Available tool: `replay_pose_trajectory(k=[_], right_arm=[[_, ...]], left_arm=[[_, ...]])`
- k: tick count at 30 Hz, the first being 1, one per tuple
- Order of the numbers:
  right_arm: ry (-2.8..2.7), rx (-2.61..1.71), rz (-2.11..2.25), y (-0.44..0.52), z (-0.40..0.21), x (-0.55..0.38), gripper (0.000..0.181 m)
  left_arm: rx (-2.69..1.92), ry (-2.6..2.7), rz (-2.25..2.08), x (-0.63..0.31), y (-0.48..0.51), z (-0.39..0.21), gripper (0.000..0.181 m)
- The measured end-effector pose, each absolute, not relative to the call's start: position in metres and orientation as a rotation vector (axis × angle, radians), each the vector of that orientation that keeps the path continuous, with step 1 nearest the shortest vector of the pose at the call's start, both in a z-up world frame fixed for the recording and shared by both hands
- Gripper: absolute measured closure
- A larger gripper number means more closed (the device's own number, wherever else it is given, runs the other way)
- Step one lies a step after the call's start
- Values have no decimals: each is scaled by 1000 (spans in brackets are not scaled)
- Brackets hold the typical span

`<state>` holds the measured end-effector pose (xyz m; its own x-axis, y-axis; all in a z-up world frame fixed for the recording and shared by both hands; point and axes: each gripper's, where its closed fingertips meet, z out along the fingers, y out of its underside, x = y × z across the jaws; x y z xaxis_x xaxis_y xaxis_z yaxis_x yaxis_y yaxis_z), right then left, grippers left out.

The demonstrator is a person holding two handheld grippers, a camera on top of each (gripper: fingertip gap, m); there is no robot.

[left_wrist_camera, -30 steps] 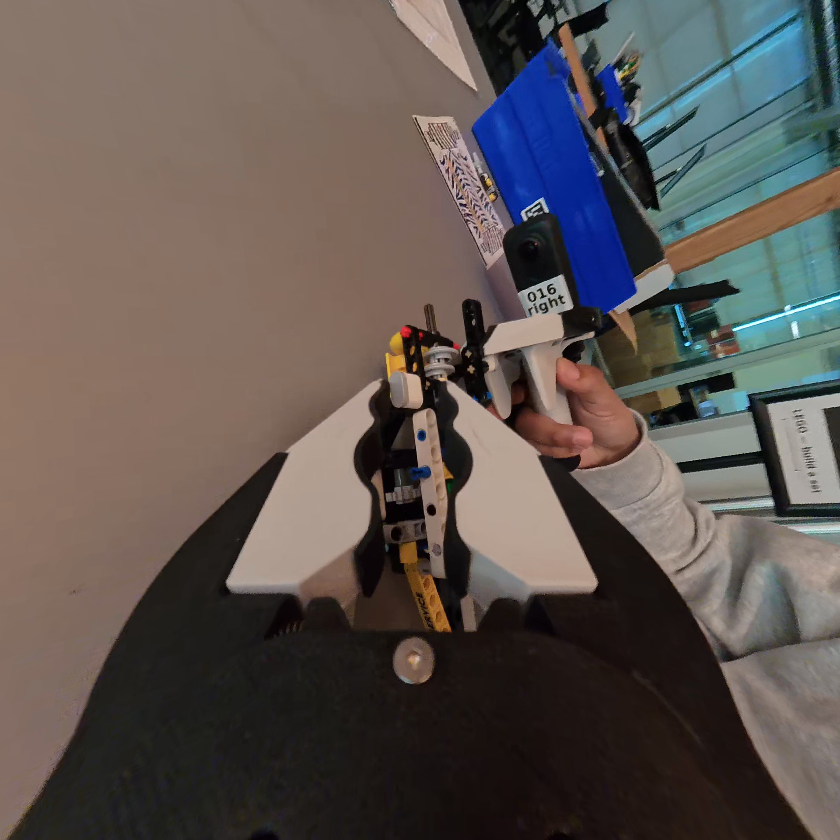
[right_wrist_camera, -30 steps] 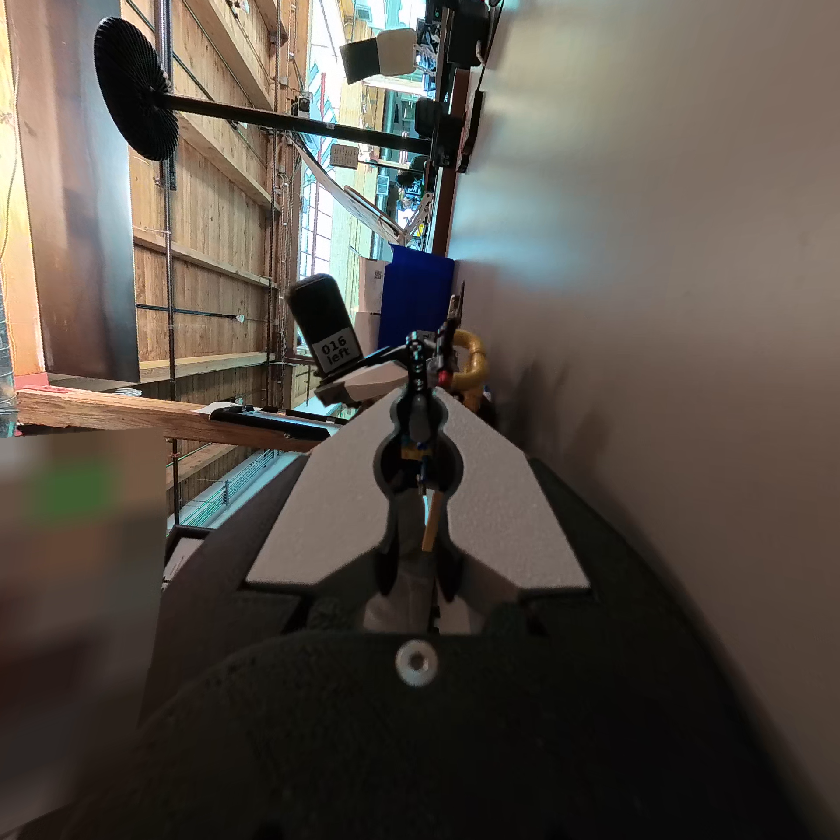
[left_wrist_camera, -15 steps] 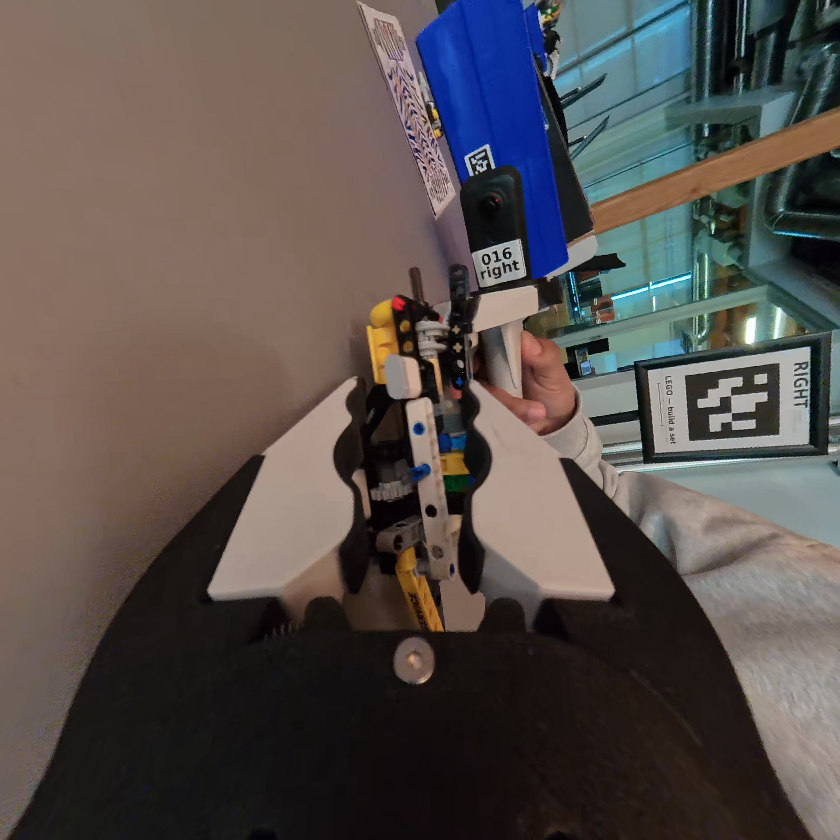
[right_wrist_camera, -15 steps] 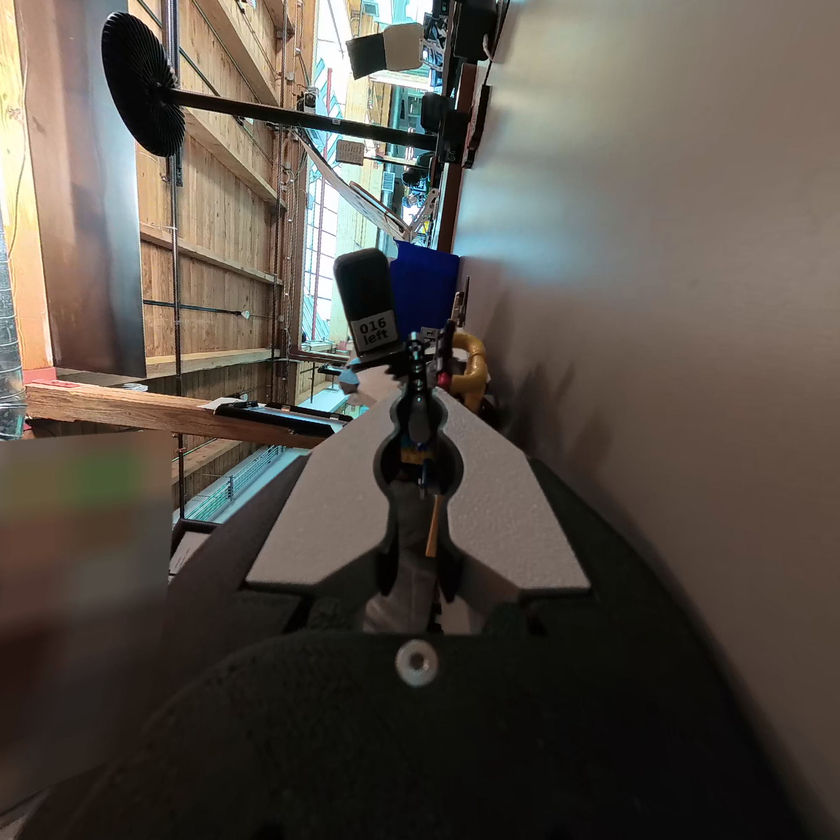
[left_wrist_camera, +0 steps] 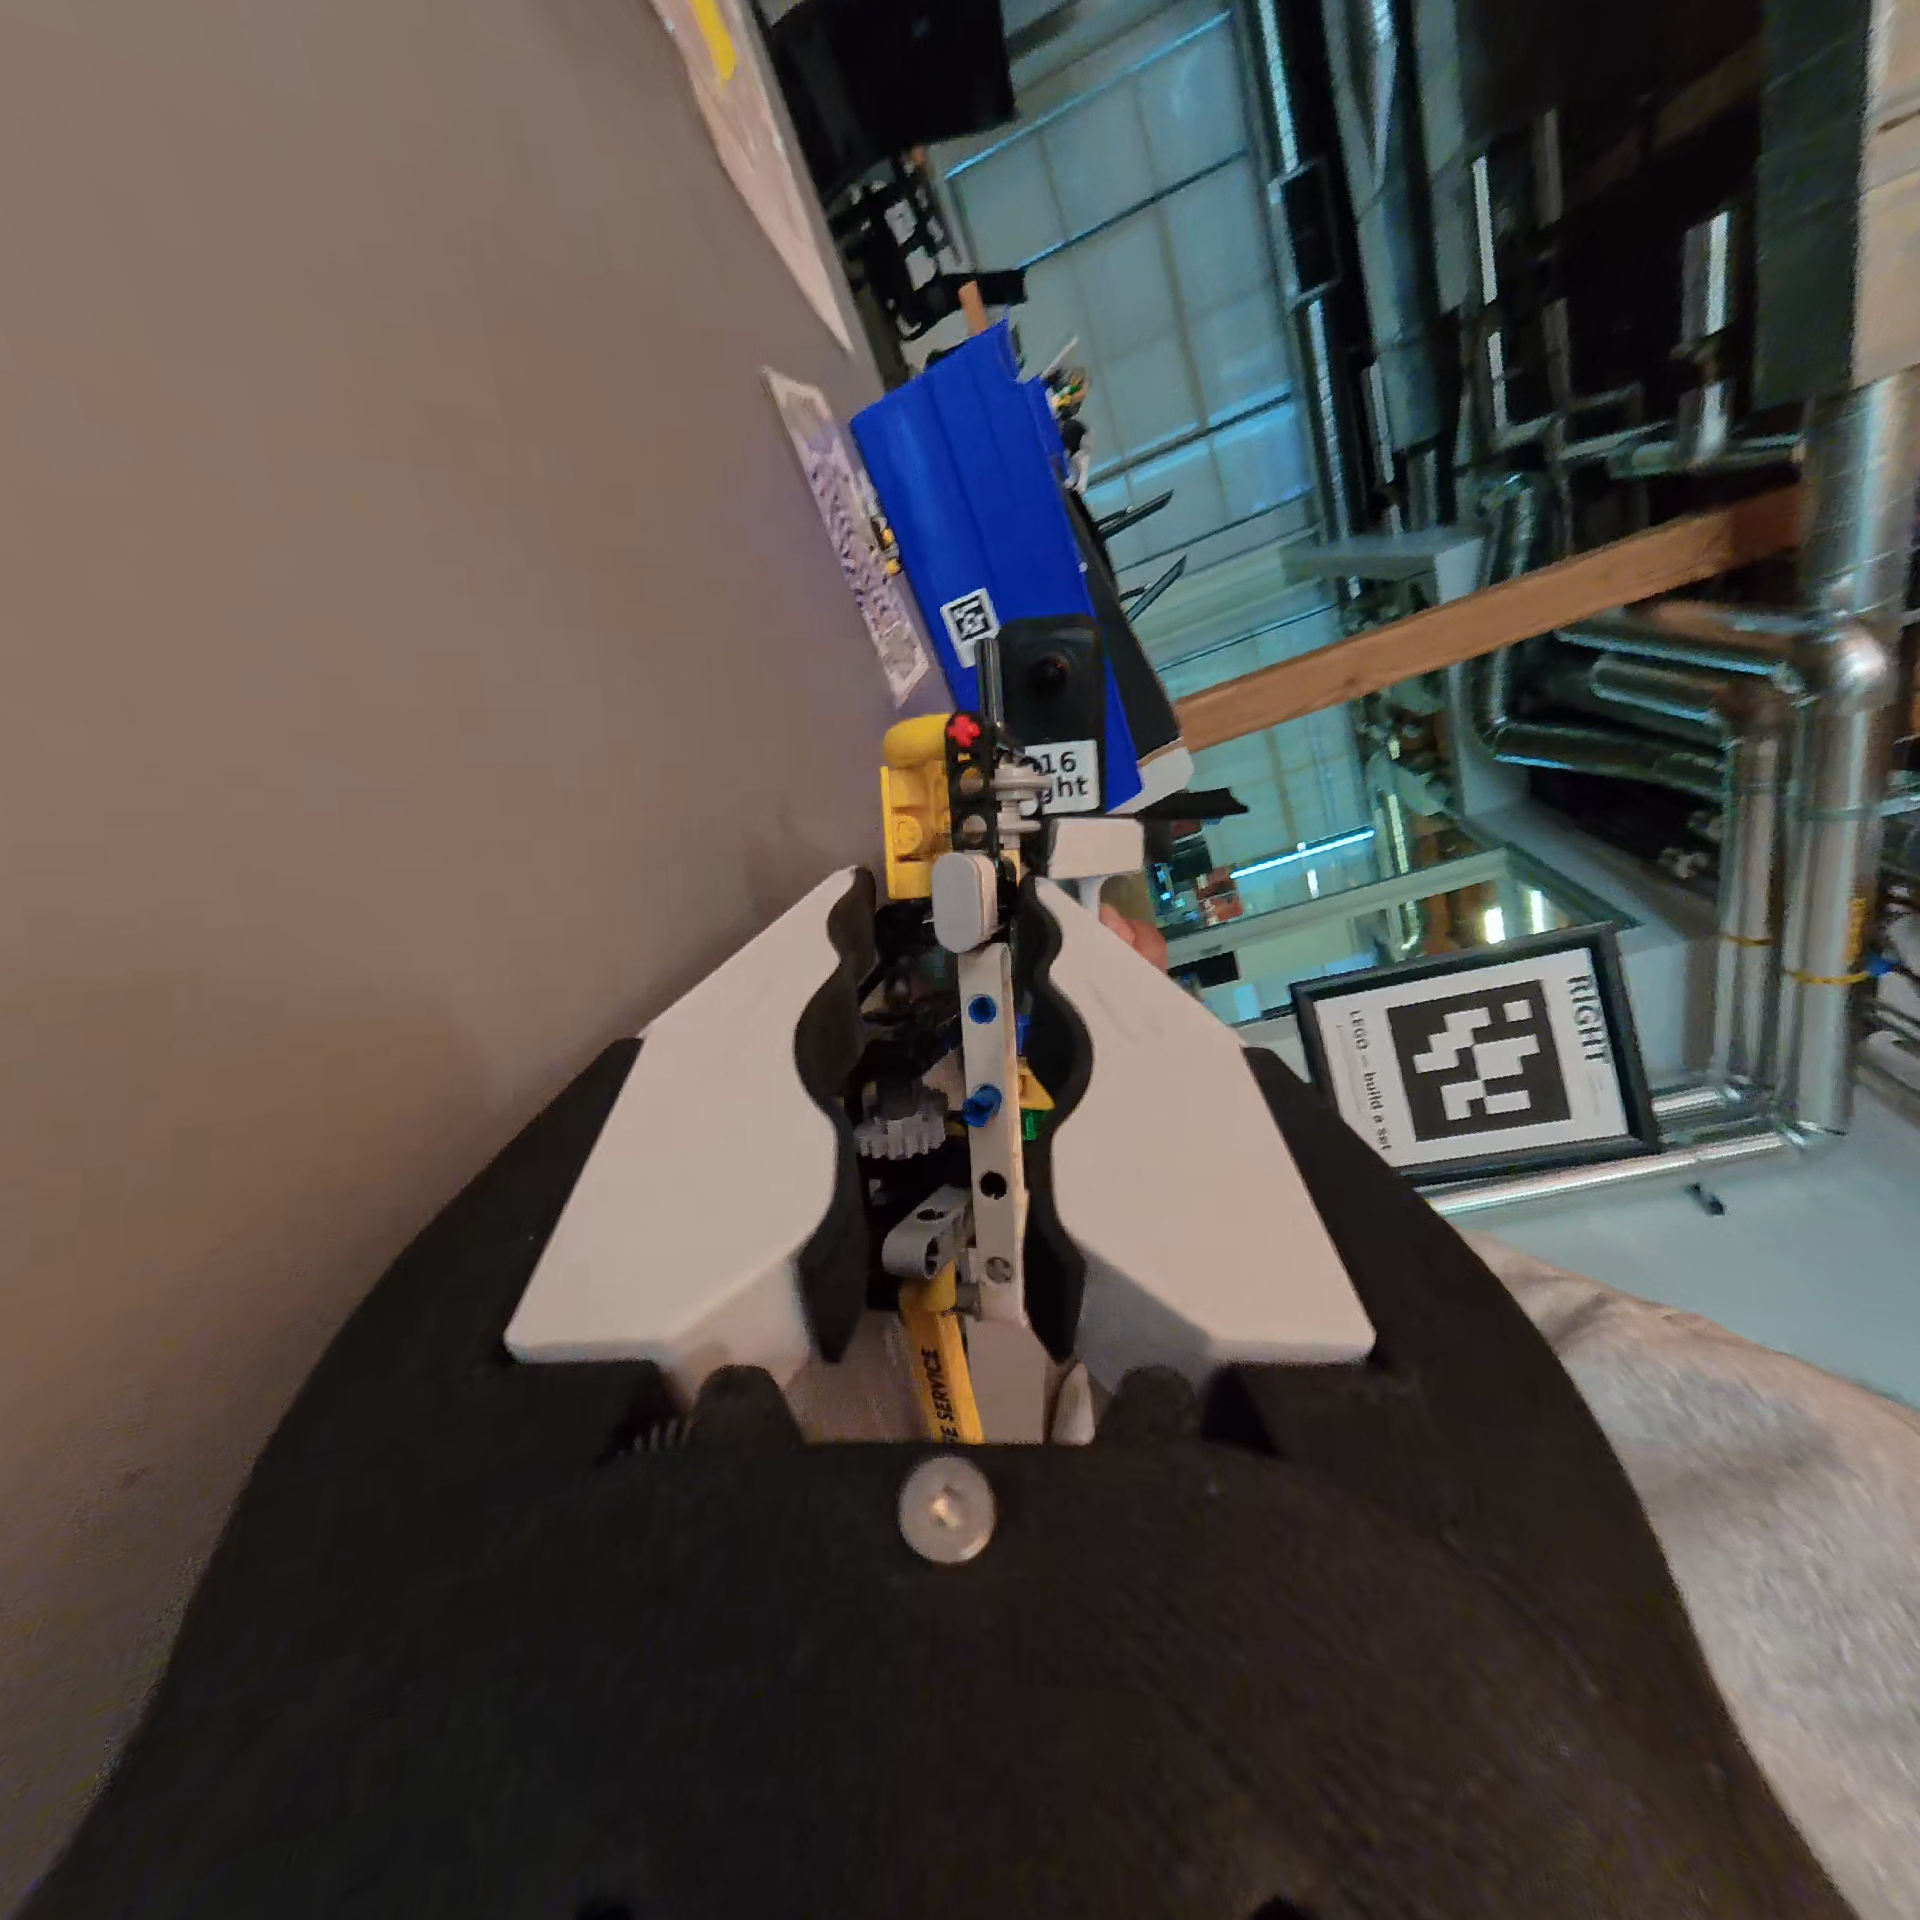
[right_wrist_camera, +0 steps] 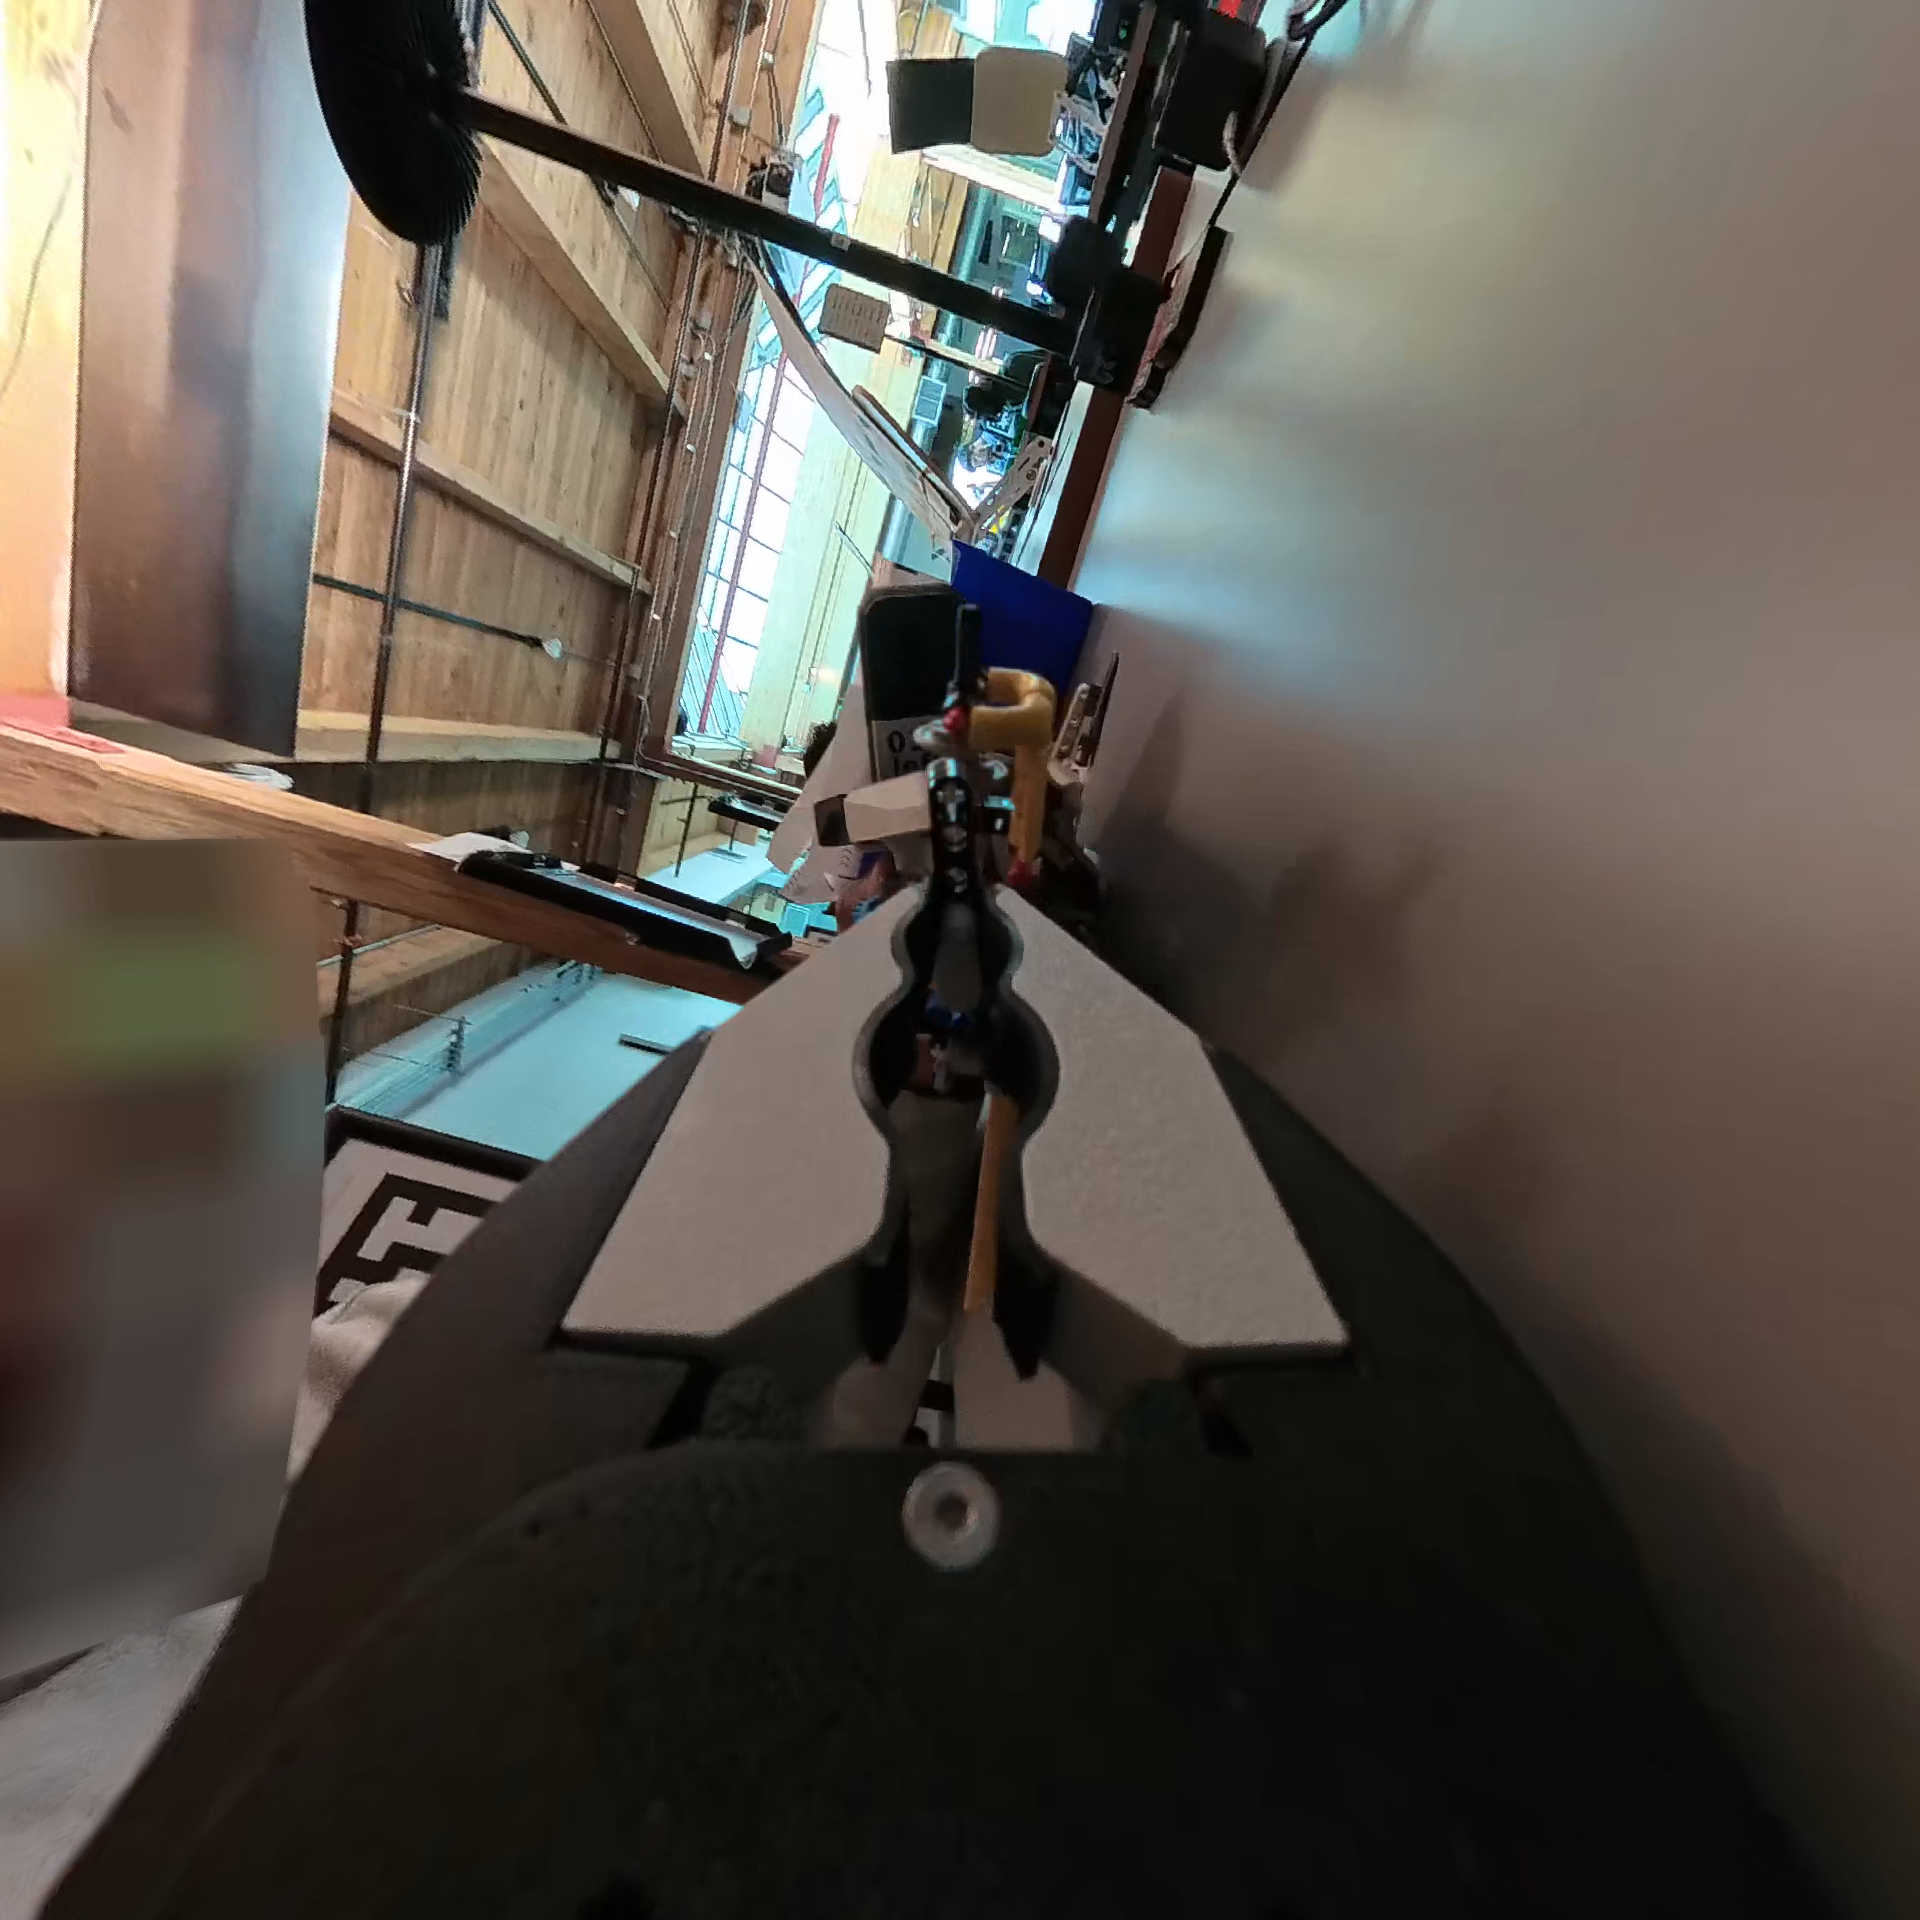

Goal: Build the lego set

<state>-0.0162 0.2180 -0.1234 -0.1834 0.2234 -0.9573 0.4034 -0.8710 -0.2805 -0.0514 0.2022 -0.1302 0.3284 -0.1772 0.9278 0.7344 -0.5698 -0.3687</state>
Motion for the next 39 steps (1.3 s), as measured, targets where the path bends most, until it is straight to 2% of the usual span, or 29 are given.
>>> replay_pose_trajectory(k=[39], right_arm=[[688, 1937, -2187, 215, -126, -35, 176]], left_arm=[[-1771, -462, -1295, -49, 208, -132, 158]])
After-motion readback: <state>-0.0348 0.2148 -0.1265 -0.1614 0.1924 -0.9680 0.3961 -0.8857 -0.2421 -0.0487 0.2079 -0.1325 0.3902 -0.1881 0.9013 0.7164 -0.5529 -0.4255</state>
